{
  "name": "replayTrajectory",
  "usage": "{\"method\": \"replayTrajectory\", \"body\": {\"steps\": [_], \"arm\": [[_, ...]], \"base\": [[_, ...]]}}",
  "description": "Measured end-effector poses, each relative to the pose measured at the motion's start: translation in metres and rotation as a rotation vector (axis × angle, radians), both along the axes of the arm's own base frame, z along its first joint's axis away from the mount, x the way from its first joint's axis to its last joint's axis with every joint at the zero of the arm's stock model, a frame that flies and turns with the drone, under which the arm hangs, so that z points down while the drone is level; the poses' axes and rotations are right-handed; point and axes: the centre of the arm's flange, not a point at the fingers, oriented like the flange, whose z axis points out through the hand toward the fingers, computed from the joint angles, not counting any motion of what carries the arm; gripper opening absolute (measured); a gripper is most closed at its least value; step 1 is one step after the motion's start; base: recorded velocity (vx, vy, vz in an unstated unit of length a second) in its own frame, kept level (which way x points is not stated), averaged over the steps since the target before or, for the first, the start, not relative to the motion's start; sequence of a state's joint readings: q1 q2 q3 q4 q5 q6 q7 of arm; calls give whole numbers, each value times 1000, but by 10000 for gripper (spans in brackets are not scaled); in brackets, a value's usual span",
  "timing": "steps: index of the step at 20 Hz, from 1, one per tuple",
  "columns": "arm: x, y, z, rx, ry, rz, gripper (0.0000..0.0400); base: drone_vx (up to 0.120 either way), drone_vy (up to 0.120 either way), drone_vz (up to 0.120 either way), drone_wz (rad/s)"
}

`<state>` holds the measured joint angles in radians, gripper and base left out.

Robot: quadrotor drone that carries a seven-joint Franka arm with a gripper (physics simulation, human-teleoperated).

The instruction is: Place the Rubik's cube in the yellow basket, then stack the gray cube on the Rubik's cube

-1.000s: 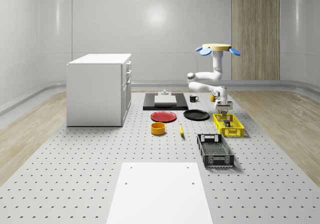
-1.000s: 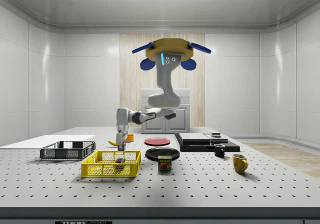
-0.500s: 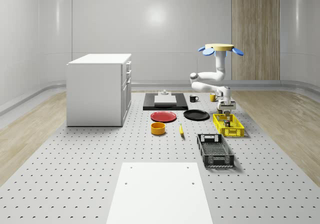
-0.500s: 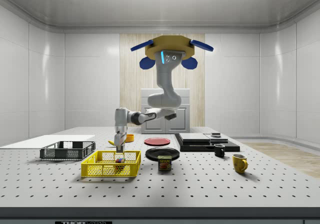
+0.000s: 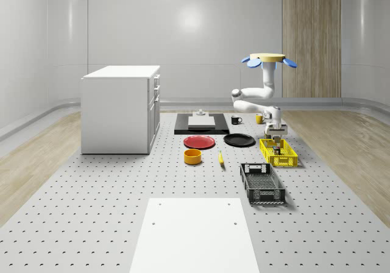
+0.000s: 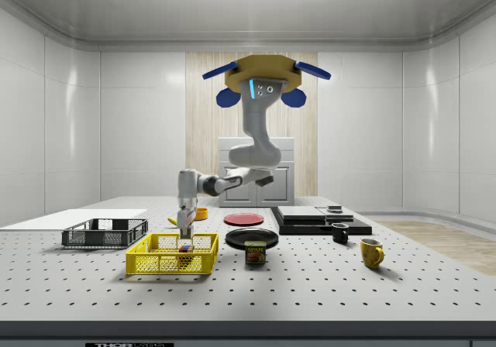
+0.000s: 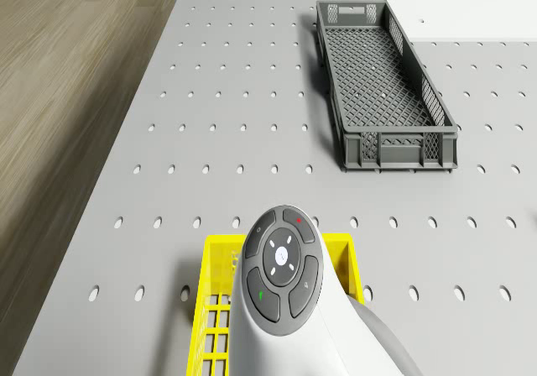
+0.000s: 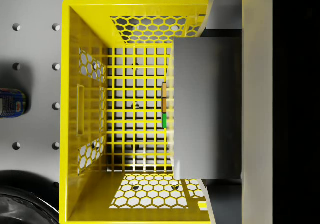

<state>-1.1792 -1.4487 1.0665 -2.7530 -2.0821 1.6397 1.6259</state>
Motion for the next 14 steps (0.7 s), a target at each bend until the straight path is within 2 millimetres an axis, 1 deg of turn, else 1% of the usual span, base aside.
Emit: {"method": "replayTrajectory", "body": {"steps": [5,14], "arm": [[0,0,14,0,0,0,250],[0,0,30,0,0,0,250]], "base": [[0,0,0,0],[0,0,0,0]]}}
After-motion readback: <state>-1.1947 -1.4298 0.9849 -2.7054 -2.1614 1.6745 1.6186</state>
